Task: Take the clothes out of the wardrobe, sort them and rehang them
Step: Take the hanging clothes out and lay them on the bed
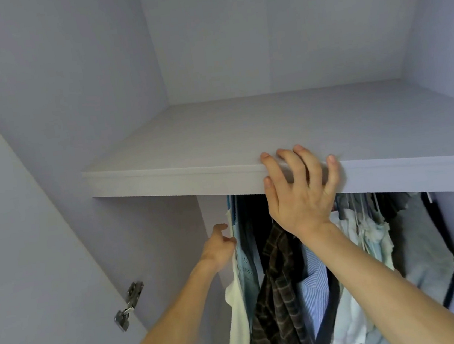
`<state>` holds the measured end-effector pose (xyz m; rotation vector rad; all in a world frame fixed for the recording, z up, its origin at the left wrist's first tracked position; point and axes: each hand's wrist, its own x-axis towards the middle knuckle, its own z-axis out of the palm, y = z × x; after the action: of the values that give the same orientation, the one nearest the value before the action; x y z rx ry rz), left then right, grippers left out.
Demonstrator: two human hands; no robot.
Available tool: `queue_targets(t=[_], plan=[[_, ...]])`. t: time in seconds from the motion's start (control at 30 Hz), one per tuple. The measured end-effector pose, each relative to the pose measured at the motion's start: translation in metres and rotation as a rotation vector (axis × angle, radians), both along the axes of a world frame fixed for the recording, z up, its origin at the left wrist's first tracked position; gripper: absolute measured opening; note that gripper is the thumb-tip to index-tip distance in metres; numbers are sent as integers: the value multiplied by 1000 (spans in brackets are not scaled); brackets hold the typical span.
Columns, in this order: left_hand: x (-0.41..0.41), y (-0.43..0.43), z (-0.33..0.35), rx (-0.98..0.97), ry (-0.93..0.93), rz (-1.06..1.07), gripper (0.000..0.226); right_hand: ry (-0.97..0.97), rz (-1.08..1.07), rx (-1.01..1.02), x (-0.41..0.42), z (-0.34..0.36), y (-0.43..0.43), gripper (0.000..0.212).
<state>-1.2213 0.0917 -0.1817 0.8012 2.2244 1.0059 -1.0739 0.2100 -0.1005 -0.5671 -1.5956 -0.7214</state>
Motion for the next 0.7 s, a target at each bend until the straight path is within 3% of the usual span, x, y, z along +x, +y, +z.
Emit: queue_targets(t=[0.1,0.27,0.7], plan=[[6,5,3,44,-29,28,47,12,0,-7,-1,0,0,38],[8,0,4,203,90,169,33,20,-18,-1,-2,-1,2,37],[-19,-34,28,338,385,265,45,-19,-17,-53,2,2,-2,37]])
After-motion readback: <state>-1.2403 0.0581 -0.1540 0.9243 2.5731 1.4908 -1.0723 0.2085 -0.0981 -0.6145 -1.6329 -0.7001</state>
